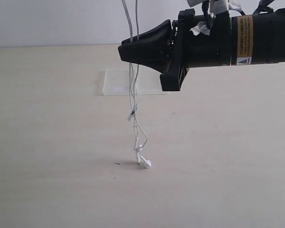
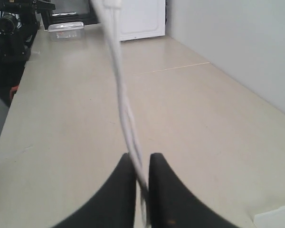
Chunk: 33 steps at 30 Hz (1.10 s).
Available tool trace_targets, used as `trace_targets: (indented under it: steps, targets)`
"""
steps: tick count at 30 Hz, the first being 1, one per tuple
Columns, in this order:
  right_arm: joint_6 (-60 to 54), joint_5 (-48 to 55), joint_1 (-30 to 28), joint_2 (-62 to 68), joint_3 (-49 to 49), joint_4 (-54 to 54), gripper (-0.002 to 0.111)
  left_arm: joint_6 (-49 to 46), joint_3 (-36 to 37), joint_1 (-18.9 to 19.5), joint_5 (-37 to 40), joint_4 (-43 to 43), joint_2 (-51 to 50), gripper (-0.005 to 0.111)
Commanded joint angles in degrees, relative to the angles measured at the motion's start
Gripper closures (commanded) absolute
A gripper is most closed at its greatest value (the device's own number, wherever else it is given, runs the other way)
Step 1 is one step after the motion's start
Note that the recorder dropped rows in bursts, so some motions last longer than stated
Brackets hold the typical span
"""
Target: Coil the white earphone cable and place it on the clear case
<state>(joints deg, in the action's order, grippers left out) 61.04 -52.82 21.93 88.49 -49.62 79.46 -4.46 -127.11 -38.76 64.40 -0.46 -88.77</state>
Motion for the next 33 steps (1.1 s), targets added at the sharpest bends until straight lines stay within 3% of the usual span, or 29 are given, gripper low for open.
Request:
trace_targets:
  steps: [1,7,14,20,33]
  targets:
    - [1.45,0.49,-0.12,-0.47,0.11,-0.03,0.108,0.02,-0.34,-0.03,-0.01,0.09,0.07,0.107]
    - [1.45,0.61,-0.12,-0.47,0.11,-0.03,0.108,0.02,-0.34,-0.03,1.78,0.46,0.07,0.107]
    - [5.08,12.55,-0.12,-2.24,0.11,0.07,0.108,0.02,-0.34,-0.03,5.56,4.63,0.42,0.107]
    - [5.2,13.53,-0.12,-5.34,0.11,0.19,0.108,0.72,0.38,-0.03,5.56,6.6,1.29,0.107]
    - [12.77,21.69,-0.12,-11.61,-0.18,3.54,0.108,4.46,23.01,-0.03,5.56,13.11,4.35,0.107]
